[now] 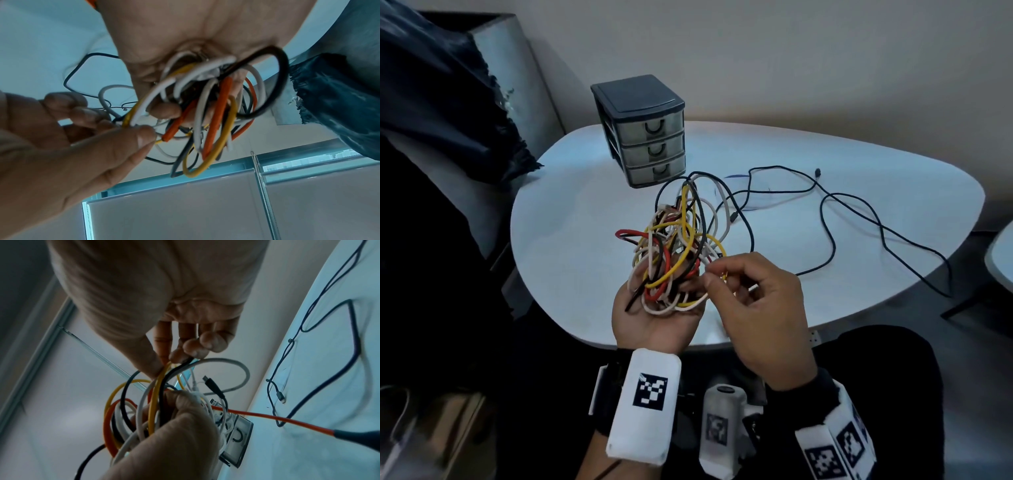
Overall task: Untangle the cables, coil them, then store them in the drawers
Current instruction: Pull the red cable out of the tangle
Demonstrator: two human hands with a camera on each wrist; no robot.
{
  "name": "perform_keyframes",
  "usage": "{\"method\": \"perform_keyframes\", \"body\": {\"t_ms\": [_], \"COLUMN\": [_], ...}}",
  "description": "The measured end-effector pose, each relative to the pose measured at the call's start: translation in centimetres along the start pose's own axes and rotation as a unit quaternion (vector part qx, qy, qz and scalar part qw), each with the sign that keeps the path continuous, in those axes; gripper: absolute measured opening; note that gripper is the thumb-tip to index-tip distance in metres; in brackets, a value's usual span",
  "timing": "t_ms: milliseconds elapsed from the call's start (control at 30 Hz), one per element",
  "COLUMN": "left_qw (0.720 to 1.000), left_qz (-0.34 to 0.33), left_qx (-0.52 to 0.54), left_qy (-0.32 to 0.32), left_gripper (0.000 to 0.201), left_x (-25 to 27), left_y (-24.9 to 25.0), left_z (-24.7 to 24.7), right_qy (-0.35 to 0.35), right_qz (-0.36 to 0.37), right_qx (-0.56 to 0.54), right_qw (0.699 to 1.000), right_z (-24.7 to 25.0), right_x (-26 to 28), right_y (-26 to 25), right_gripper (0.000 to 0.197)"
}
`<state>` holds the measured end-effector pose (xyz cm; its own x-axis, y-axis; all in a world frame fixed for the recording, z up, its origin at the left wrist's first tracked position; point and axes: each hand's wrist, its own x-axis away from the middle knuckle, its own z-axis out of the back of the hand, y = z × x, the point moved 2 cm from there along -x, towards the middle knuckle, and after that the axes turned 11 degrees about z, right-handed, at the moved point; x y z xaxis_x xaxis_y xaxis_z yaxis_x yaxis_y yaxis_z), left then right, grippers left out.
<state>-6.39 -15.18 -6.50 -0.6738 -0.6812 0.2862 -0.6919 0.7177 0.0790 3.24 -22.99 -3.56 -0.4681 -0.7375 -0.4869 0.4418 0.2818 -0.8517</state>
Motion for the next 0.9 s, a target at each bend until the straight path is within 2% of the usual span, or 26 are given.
{"method": "perform_keyframes", "body": {"t_ms": [233, 333, 433, 567, 633, 700, 800, 900], "left_qw": [0.998, 0.995, 0.989, 0.988, 0.983, 0.972, 0.949, 0.924], "left_qz": [0.034, 0.054, 0.067, 0.063, 0.054, 0.026, -0.056, -0.1], "left_qx": [-0.056, -0.085, -0.135, -0.144, -0.173, -0.23, -0.301, -0.359], "left_qy": [-0.007, -0.02, -0.006, 0.01, 0.021, 0.039, 0.075, 0.084], "left_gripper": [0.026, 0.03, 0.031, 0.038, 0.038, 0.05, 0.058, 0.06], "left_x": [0.1, 0.2, 0.2, -0.1, -0.1, -0.3, -0.6, -0.7], "left_y": [-0.1, 0.0, 0.3, 1.1, 1.2, 0.9, 0.9, 1.0], "left_z": [-0.3, -0.3, -0.5, -0.6, -0.6, -0.3, 0.5, 1.2], "right_qy": [-0.001, 0.019, 0.032, -0.008, -0.026, -0.033, -0.047, -0.061], "right_qz": [0.029, 0.055, 0.07, 0.091, 0.089, 0.09, 0.068, 0.038], "right_qx": [0.132, 0.196, 0.239, 0.266, 0.24, 0.212, 0.176, 0.107], "right_qw": [0.991, 0.979, 0.968, 0.96, 0.966, 0.972, 0.981, 0.992], "right_z": [0.2, 0.1, 0.4, 0.6, 0.4, 0.3, 0.5, 0.7], "right_x": [0.1, 0.3, 0.1, 0.1, 0.3, 0.6, 0.7, 0.5], "right_y": [0.2, 0.4, 1.2, 2.1, 2.4, 2.5, 2.1, 1.6], "right_gripper": [0.02, 0.023, 0.014, 0.011, 0.01, 0.011, 0.011, 0.011]}}
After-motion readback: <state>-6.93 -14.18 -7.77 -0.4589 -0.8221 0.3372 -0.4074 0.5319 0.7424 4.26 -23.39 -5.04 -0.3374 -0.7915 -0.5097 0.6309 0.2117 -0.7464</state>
